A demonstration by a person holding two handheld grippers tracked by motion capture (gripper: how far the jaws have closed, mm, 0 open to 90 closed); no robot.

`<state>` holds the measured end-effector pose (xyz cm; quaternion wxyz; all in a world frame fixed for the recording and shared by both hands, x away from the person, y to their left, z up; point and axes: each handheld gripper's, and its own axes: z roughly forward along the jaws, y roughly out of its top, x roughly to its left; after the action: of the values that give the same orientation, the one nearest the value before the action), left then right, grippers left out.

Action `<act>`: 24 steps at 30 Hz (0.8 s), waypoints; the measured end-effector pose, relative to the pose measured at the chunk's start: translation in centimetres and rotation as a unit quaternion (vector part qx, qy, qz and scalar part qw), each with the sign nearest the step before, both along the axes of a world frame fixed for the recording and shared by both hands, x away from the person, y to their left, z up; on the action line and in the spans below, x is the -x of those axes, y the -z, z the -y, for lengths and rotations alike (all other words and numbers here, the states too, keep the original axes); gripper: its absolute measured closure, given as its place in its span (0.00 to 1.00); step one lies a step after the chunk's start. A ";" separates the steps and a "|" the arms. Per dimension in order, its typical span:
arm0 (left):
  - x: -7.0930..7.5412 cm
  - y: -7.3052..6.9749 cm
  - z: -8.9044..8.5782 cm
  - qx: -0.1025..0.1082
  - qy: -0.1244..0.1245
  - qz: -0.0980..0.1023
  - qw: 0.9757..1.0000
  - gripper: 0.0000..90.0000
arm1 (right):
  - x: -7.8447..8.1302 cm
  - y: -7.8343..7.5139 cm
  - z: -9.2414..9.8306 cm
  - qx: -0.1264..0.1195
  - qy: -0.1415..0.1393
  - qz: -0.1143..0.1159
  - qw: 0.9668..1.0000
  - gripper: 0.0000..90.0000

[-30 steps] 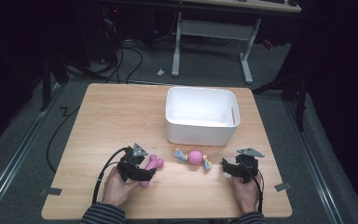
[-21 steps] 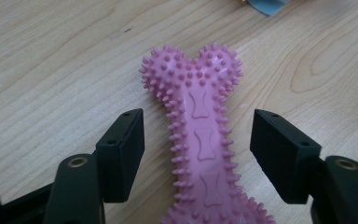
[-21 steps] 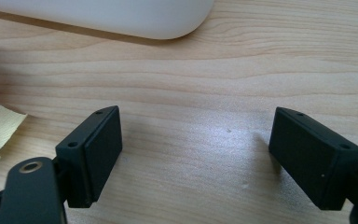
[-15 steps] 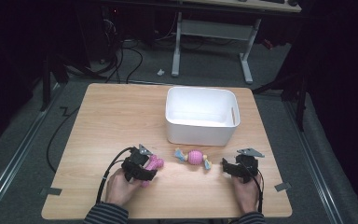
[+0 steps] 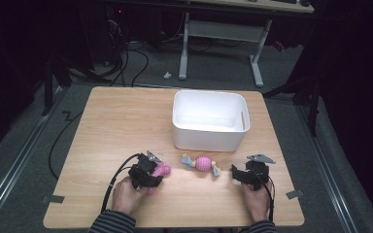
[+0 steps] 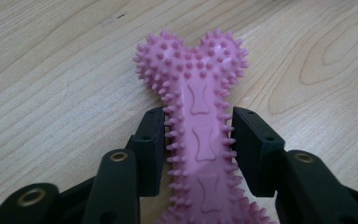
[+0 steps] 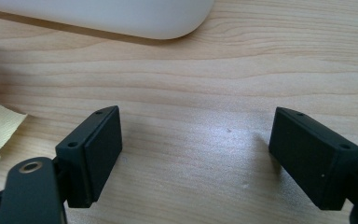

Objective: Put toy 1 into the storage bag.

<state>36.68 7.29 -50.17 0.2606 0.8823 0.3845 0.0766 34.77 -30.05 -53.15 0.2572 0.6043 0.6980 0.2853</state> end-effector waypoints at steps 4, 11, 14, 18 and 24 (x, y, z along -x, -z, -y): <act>0.1 0.0 0.0 -0.002 0.008 0.002 1.000 0.65 | 0.0 0.0 0.0 0.000 0.000 0.000 1.000 0.19; 0.2 -0.3 -0.1 0.006 0.014 -0.003 1.000 0.66 | 0.0 0.0 0.0 0.000 0.000 0.000 1.000 0.19; 0.2 -0.5 -0.3 0.020 0.017 -0.007 1.000 0.66 | 0.0 0.0 0.0 0.000 0.000 0.000 1.000 0.19; 0.0 -0.8 -0.5 0.035 0.014 -0.014 0.999 0.66 | 0.0 0.0 0.0 -0.001 0.000 0.000 1.000 0.19; -0.2 -1.6 -0.8 0.049 0.010 -0.015 0.999 0.66 | 0.0 0.0 0.0 -0.001 0.001 -0.001 1.000 0.19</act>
<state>36.93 8.11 -48.61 0.2988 0.8732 0.3828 0.0422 34.77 -30.02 -53.14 0.2562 0.6052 0.6974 0.2857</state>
